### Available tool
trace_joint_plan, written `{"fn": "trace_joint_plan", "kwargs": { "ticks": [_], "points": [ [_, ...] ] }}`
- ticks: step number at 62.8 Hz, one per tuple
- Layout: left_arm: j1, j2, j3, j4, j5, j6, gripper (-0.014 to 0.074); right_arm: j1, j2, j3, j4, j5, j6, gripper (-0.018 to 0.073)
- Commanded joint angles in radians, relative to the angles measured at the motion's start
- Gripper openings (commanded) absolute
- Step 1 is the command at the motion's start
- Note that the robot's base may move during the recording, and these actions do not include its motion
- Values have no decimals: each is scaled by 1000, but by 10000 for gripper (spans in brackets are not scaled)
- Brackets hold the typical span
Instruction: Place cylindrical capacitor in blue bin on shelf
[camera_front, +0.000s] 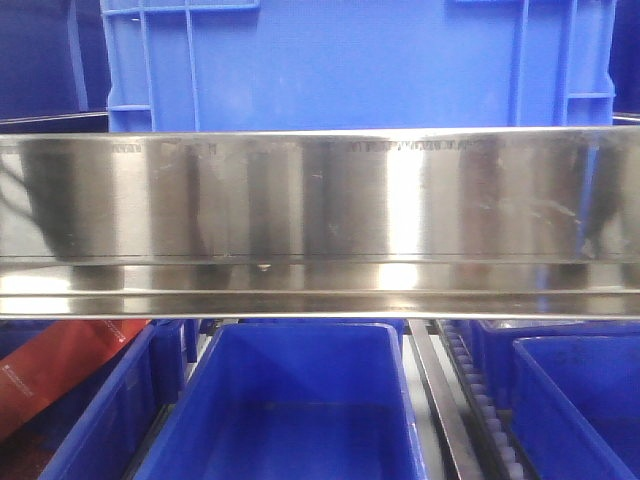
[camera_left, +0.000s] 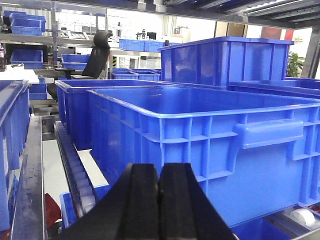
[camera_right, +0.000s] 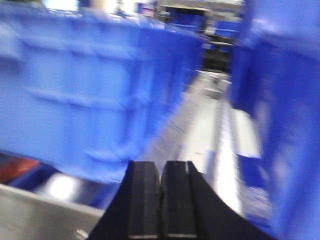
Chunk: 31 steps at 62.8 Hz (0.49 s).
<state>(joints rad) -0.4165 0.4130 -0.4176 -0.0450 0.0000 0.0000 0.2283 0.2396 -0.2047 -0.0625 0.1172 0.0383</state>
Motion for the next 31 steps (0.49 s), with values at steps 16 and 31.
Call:
{"fn": "trace_joint_plan", "kwargs": {
  "ticks": [16, 31],
  "points": [
    [5, -6, -1, -6, -19, 0, -111, -161, -195, 189, 49, -81, -4, -167],
    [5, -6, -1, -6, -19, 0, -111, -167, -240, 205, 49, -102, -4, -167]
  ]
}}
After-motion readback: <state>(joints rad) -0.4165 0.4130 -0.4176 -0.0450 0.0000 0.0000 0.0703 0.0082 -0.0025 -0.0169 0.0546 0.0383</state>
